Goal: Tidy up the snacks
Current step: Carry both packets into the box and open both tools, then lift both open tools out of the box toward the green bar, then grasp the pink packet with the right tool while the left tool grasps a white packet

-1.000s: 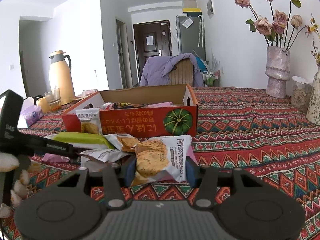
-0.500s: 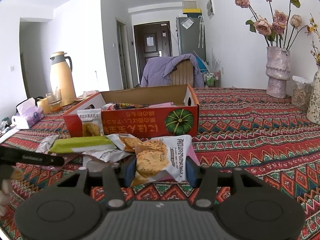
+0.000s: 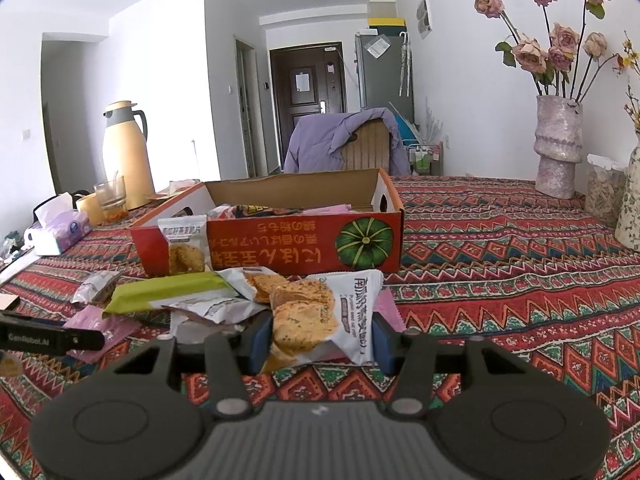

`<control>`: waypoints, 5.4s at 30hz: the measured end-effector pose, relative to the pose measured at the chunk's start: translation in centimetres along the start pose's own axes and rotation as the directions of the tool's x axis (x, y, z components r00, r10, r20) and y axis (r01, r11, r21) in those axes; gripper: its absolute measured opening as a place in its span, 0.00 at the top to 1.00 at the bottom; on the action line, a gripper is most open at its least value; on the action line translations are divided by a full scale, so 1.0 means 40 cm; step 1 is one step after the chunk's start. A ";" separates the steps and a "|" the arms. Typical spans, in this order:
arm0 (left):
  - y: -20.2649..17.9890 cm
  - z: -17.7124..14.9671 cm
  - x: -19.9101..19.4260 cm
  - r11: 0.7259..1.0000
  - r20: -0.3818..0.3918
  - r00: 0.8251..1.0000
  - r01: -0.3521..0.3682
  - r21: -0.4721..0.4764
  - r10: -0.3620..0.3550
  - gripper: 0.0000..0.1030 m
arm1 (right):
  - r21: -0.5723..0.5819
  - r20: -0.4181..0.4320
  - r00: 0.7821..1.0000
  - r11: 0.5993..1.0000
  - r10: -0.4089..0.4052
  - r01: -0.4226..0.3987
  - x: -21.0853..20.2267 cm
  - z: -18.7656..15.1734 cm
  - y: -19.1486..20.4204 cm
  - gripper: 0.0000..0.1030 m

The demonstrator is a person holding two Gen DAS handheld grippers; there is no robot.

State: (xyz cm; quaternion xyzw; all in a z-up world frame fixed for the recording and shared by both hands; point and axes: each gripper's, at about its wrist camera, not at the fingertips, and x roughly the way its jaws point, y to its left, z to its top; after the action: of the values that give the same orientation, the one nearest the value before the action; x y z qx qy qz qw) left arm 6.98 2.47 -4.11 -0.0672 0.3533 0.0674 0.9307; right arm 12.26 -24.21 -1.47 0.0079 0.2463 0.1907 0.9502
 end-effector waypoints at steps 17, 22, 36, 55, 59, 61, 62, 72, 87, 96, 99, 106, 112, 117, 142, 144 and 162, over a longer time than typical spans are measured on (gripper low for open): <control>-0.002 -0.005 -0.011 1.000 0.022 1.000 -0.006 0.016 0.005 0.38 | -0.002 0.008 1.000 1.000 0.007 -0.007 -0.008 -0.002 0.005 0.51; 0.012 -0.008 -0.044 1.000 0.057 0.998 0.014 0.001 -0.014 0.38 | 0.001 0.008 1.000 1.000 0.007 -0.007 -0.007 -0.003 0.003 0.51; 0.023 0.034 -0.118 0.999 0.167 0.986 0.035 -0.018 -0.031 0.38 | -0.002 0.023 1.000 1.000 0.011 -0.011 -0.004 0.006 0.010 0.51; -0.123 0.287 -0.017 0.996 0.287 0.953 0.086 0.030 -0.091 0.38 | 0.009 0.098 0.994 0.999 0.051 -0.052 0.154 0.223 0.022 0.50; -0.139 0.335 0.044 0.997 0.272 0.959 0.073 0.029 -0.078 0.38 | 0.014 0.078 0.996 0.999 0.044 -0.045 0.228 0.264 0.016 0.50; -0.145 0.356 0.077 0.997 0.261 0.962 0.072 0.025 -0.076 0.38 | 0.009 0.064 0.997 0.999 0.034 -0.035 0.264 0.278 0.014 0.50; -0.146 0.365 0.090 0.998 0.255 0.964 0.066 0.023 -0.069 0.38 | 0.005 0.053 0.998 1.000 0.028 -0.028 0.283 0.284 0.016 0.50; -0.146 0.407 0.211 1.000 0.195 0.981 0.011 0.002 -0.011 0.38 | -0.051 -0.040 0.999 0.999 -0.015 0.013 0.425 0.302 0.035 0.50; -0.111 0.381 0.167 0.997 0.263 0.965 0.040 -0.062 -0.022 0.00 | -0.029 -0.049 0.999 1.000 -0.009 0.008 0.416 0.280 0.024 0.02; -0.089 0.326 0.074 0.996 0.310 0.950 0.067 -0.059 -0.045 0.00 | 0.006 -0.009 1.000 1.000 -0.007 0.008 0.315 0.265 0.000 0.00; -0.076 0.299 0.040 0.994 0.316 0.947 0.088 -0.066 -0.062 0.00 | 0.001 0.009 1.000 1.000 -0.001 0.001 0.264 0.249 -0.001 0.00; -0.048 0.205 -0.005 0.995 0.299 0.951 0.092 -0.030 -0.079 0.00 | -0.023 0.032 0.999 1.000 0.016 -0.015 0.154 0.179 0.012 0.00; -0.026 0.108 -0.013 0.996 0.232 0.968 0.089 0.017 -0.090 0.00 | -0.031 0.015 1.000 0.999 0.016 -0.015 0.097 0.106 0.024 0.00; 0.003 0.044 -0.011 0.995 0.230 0.968 0.104 0.007 -0.103 0.00 | -0.033 -0.010 1.000 0.999 0.020 -0.021 0.077 0.053 0.028 0.00; 0.015 0.007 0.007 0.995 0.248 0.964 0.096 -0.007 -0.092 0.00 | -0.034 -0.232 0.969 0.996 -0.087 0.081 0.258 0.052 -0.025 0.00; 0.015 0.006 0.008 0.995 0.246 0.965 0.096 -0.006 -0.091 0.00 | -0.036 -0.246 0.964 0.995 -0.097 0.091 0.272 0.045 -0.025 0.00; 0.009 0.006 0.011 0.996 0.243 0.967 0.084 0.007 -0.084 0.00 | -0.126 -0.046 0.994 0.988 -0.094 0.088 0.170 0.030 0.027 0.35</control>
State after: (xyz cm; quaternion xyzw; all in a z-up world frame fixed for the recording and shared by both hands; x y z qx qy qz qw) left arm 7.39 2.92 -4.23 -0.0748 0.2336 0.0361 0.9688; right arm 17.92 -20.62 -3.49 -0.0674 0.2588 0.1621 0.9498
